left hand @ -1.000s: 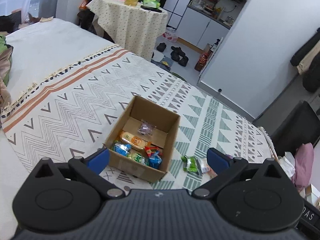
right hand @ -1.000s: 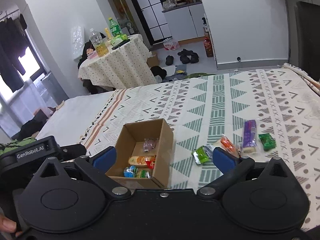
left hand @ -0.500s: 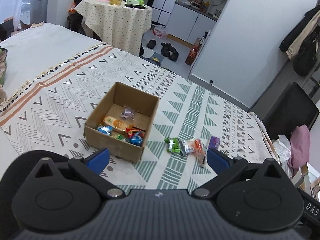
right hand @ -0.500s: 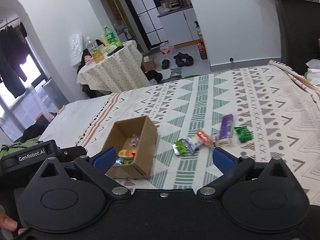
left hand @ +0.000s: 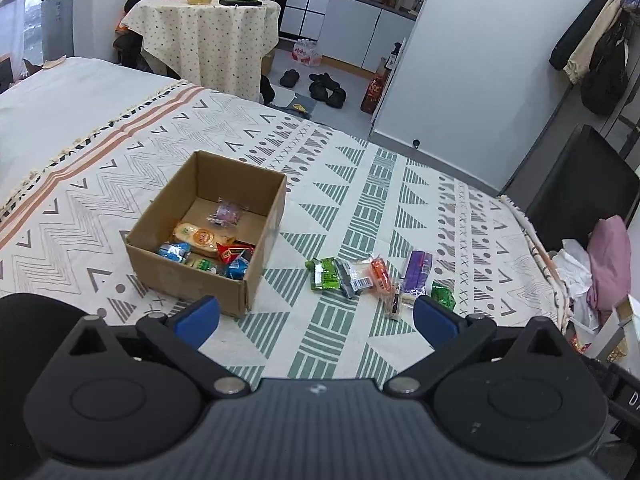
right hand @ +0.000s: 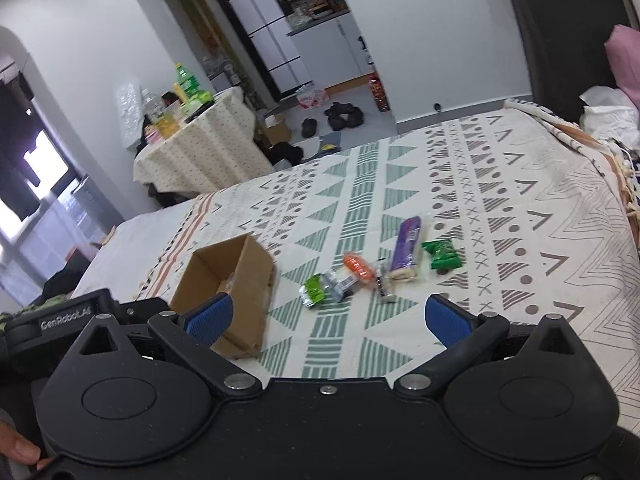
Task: Organize snacks
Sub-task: 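Withdraw both grippers from the box toward the remaining snacks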
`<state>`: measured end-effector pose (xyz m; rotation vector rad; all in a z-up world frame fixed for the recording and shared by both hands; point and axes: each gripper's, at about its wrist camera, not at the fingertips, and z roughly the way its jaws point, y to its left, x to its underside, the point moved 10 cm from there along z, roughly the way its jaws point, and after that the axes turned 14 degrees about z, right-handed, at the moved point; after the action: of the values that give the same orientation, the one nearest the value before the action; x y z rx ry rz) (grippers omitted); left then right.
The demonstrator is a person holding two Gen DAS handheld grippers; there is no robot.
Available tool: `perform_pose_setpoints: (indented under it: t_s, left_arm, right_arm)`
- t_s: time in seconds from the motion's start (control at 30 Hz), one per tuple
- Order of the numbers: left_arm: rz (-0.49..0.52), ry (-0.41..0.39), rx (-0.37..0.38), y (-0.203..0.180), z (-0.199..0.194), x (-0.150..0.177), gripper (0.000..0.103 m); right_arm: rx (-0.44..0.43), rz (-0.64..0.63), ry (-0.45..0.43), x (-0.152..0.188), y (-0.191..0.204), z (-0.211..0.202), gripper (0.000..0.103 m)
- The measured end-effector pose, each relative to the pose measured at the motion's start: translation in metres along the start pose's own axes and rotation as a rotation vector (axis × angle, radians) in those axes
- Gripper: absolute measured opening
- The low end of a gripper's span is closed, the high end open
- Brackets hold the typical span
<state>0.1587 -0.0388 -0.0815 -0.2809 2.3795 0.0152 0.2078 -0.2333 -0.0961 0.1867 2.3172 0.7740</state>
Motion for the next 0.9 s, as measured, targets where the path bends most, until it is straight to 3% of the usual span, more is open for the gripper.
perform_pose_setpoints:
  t_s: [0.53, 0.7, 0.9]
  left_arm:
    - [-0.068, 0.088, 0.052, -0.008, 0.08, -0.001, 0.103]
    - [-0.058, 0.087, 0.074, -0.011, 0.101, -0.004, 0.101]
    - [-0.039, 0.09, 0.096, -0.02, 0.13, -0.004, 0.099]
  right_arm:
    - [0.111, 0.095, 0.07, -0.007, -0.048, 0.075, 0.103]
    - [0.124, 0.134, 0.073, -0.006, -0.061, 0.097, 0.098]
    - [0.112, 0.171, 0.111, -0.004, -0.068, 0.123, 0.085]
